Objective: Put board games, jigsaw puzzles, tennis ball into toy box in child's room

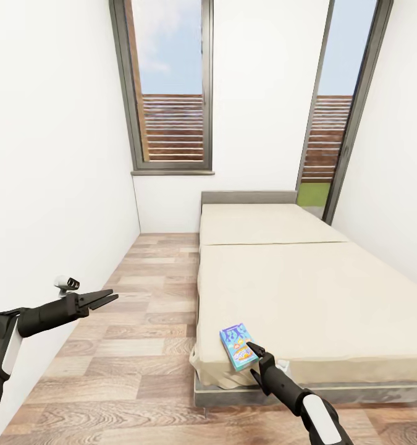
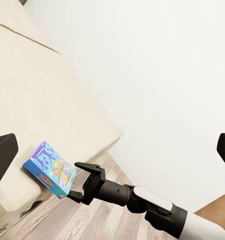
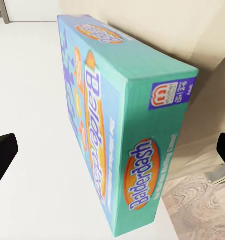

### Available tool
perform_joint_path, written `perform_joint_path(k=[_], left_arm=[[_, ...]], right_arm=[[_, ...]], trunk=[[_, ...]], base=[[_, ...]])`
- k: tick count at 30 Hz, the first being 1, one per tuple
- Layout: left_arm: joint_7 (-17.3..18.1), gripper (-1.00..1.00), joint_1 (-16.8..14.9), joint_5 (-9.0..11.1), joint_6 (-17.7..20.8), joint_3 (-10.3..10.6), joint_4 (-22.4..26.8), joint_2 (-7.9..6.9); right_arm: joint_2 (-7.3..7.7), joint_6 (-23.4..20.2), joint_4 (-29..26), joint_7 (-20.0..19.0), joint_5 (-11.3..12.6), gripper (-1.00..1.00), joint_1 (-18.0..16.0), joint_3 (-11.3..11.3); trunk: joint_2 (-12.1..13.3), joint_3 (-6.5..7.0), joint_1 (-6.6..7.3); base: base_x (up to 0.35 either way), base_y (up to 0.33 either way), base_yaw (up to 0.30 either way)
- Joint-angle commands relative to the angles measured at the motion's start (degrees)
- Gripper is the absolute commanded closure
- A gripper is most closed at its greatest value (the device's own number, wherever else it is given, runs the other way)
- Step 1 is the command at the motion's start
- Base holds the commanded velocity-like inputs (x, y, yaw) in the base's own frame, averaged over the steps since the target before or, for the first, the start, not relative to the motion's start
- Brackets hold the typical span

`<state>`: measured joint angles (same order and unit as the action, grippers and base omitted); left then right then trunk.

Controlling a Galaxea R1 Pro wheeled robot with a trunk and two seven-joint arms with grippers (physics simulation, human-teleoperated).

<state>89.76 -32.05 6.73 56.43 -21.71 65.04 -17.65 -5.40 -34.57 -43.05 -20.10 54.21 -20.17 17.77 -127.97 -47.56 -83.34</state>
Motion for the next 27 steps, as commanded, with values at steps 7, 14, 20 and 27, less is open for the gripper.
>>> perform_joint_path(k=[7,14,20,27], left_arm=[[0.2,-1.00,0.0,0.0,0.5,0.0,0.0,-0.01],[0.2,-1.00,0.0,-0.1,0.5,0.0,0.0,-0.01],[0.2,-1.00,0.0,0.0,0.5,0.0,0.0,-0.01],[0.2,-1.00,0.0,0.0,0.5,0.1,0.0,-0.01]], right_arm=[[-0.09,-0.5,0.0,0.0,0.1,-1.00,0.0,0.3],[-0.09,-0.5,0.0,0.0,0.1,-1.00,0.0,0.3],[-0.10,-0.5,0.0,0.0,0.1,-1.00,0.0,0.3],[-0.13,-0.5,0.0,-0.1,0.1,-1.00,0.0,0.3]], trunk=[[0.0,-0.06,0.01],[0.0,-0.06,0.01],[0.0,-0.06,0.01],[0.0,-0.06,0.01]], base=[[0.000,0.000,0.000],[0.005,0.000,0.000],[0.117,0.000,0.000],[0.039,0.000,0.000]])
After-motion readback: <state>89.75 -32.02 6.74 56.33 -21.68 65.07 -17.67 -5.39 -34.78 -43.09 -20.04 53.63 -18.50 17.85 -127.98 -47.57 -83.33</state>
